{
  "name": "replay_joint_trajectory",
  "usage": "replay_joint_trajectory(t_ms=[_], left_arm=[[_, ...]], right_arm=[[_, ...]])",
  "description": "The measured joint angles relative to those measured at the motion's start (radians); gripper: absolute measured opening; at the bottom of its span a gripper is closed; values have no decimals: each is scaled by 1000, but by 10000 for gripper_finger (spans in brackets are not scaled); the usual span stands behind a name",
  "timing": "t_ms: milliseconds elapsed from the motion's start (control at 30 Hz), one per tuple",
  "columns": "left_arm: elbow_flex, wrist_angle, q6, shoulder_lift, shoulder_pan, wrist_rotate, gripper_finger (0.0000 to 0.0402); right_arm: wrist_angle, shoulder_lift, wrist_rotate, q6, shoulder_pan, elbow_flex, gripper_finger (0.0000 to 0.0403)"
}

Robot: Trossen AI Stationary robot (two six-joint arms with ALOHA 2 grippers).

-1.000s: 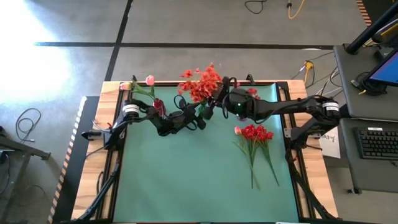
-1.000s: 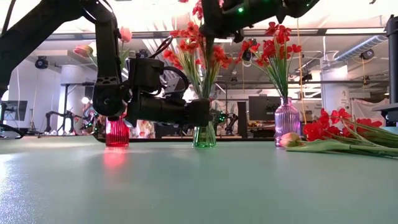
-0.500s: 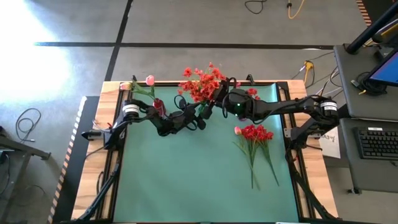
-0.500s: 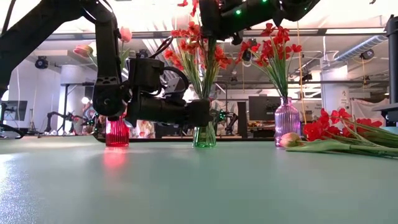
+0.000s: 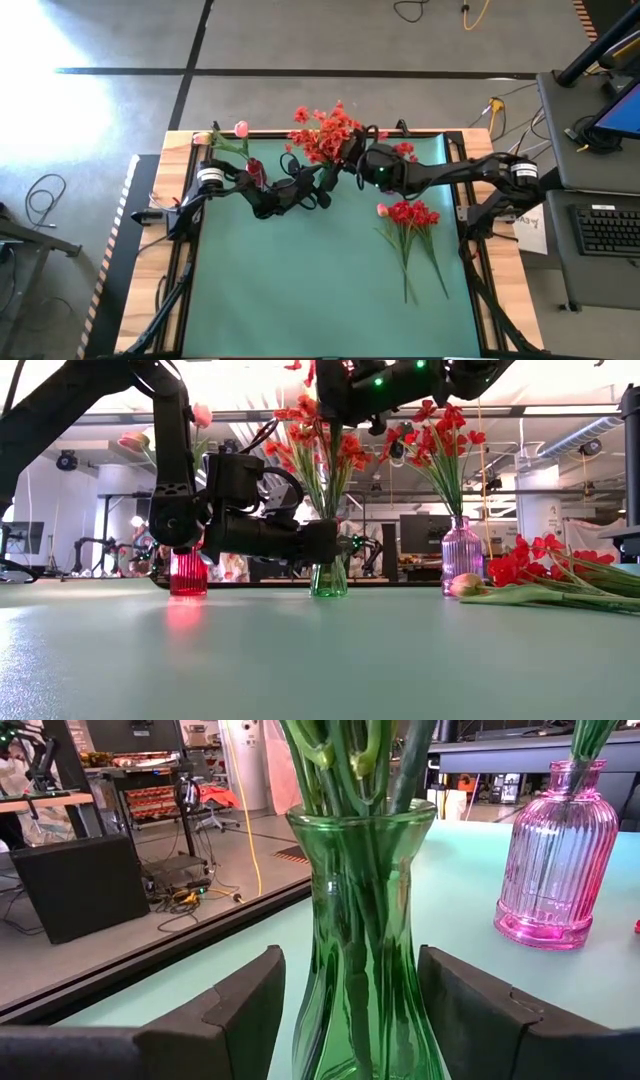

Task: Sort flowers into vase by color
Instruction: Put the orange flower in the green flower vase

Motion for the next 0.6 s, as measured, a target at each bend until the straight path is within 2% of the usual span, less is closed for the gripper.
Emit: replay_joint_trajectory(t_ms=[600], left_arm=[[0,-8,0,0,0,0,209]], right_arm=[[8,11,0,-27,-2,1,18]])
